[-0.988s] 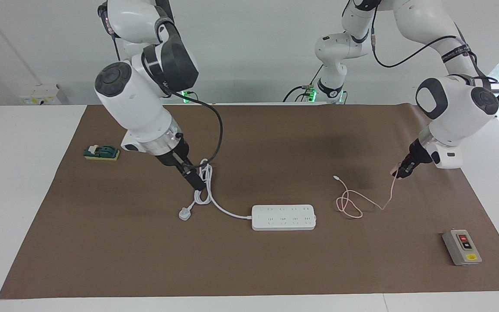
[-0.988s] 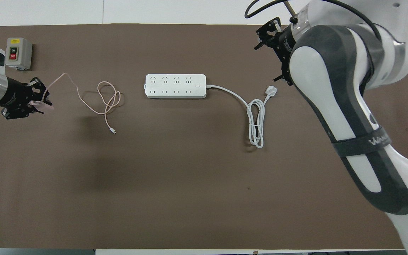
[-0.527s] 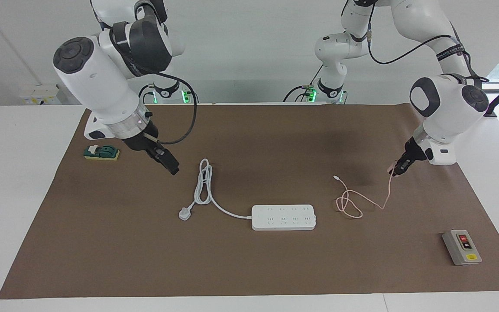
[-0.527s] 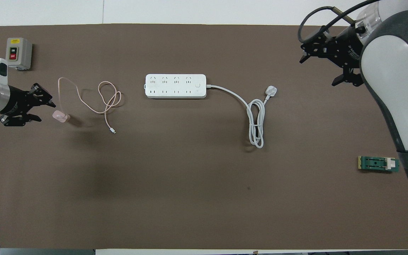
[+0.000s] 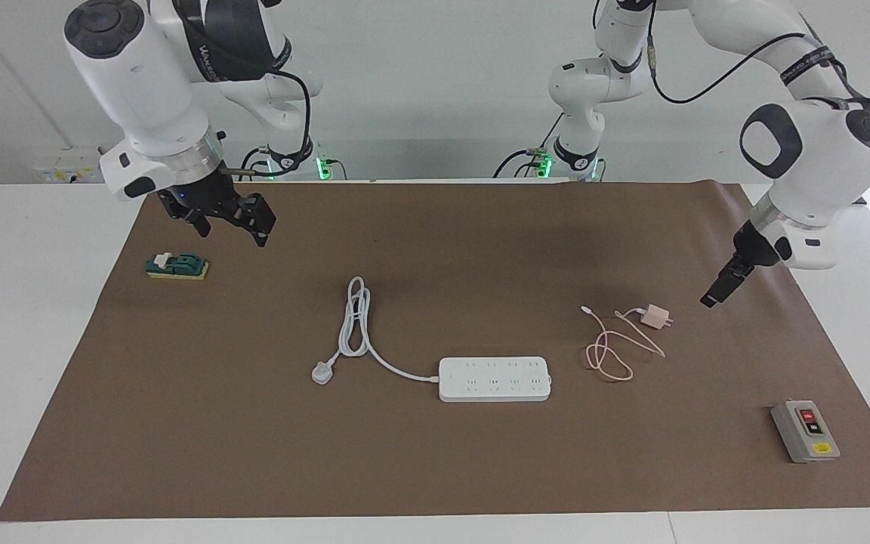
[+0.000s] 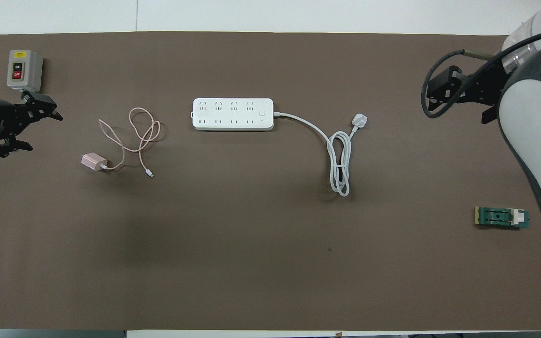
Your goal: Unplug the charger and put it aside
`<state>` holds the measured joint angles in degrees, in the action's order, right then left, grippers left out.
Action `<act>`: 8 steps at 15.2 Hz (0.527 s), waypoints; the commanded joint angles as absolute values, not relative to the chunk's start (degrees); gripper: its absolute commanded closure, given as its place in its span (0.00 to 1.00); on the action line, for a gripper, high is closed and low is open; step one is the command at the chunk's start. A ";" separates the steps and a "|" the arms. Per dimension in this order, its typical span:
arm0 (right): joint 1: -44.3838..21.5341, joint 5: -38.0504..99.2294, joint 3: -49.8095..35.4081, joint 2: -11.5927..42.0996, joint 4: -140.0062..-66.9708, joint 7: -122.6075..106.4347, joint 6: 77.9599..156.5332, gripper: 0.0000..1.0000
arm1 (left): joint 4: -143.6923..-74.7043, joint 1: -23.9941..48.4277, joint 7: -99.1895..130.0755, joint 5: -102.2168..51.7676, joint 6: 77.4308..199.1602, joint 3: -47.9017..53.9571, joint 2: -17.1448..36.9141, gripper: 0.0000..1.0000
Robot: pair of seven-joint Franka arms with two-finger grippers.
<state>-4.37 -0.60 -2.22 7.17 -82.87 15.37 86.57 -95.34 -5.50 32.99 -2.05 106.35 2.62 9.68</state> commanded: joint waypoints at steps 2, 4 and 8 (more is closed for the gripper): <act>-1.41 -1.67 -2.64 1.06 -93.42 5.90 91.67 0.00 | -89.04 -2.81 26.65 0.88 100.04 2.72 10.99 0.00; -0.36 -1.67 -2.64 0.88 -93.78 2.13 91.93 0.00 | -88.16 -1.85 24.18 1.14 94.86 4.56 9.94 0.00; 0.35 -1.58 -2.64 0.79 -94.22 -0.87 92.20 0.00 | -88.94 -1.76 17.07 0.88 88.17 5.80 3.98 0.00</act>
<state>-0.40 -1.07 -2.13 2.42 -91.89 1.73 90.63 -88.39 -1.79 21.29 0.20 91.92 6.08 8.15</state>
